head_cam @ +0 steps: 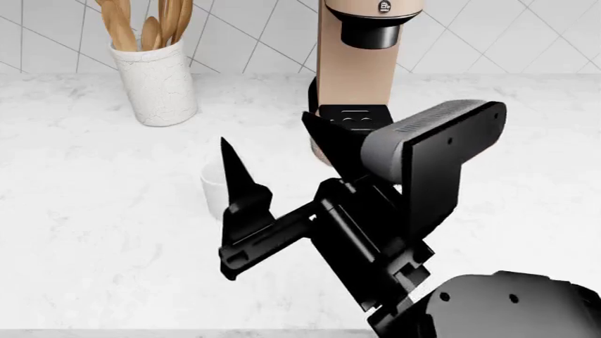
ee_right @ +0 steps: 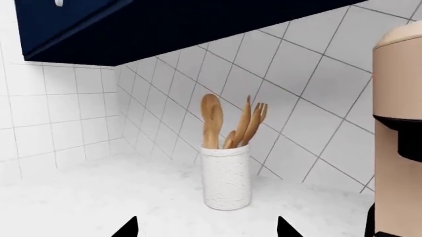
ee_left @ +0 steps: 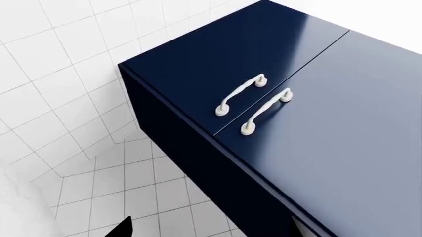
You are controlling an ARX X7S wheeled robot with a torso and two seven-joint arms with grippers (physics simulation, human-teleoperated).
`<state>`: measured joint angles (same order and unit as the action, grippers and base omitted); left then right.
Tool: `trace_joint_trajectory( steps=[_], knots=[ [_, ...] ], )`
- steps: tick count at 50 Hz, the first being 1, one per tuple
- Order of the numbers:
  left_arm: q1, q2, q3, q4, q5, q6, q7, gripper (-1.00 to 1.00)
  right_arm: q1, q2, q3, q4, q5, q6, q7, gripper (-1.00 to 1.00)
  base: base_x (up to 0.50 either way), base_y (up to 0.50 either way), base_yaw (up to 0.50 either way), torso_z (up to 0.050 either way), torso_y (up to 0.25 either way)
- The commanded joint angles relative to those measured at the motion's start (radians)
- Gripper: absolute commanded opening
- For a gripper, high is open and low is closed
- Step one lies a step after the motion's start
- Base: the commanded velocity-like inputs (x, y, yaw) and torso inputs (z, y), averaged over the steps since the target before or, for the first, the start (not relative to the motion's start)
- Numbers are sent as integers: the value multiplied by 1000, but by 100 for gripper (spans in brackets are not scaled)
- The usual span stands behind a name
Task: Pick the mug from under the coffee machine dispenser and place it on the counter.
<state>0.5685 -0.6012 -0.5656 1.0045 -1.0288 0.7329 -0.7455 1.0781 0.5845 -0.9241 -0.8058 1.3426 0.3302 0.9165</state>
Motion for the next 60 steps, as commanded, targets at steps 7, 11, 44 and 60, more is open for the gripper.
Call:
trace_joint_trajectory(
  steps=[7, 11, 44, 60],
  knots=[
    [6, -6, 6, 4, 11, 7, -4, 100, 27, 4, 1, -110, -79, 40, 124, 100, 0, 0, 0, 0, 0],
    [5, -9, 7, 7, 16, 5, -5, 100, 22, 0, -7, -122, -107, 52, 148, 100, 0, 0, 0, 0, 0],
    [14, -22, 7, 14, 23, 16, -15, 100, 75, 1, -31, -198, -264, 169, 332, 100, 0, 0, 0, 0, 0],
    [17, -28, 7, 11, 23, 23, -18, 100, 95, -2, -47, -211, -305, 194, 373, 100, 0, 0, 0, 0, 0]
  ],
)
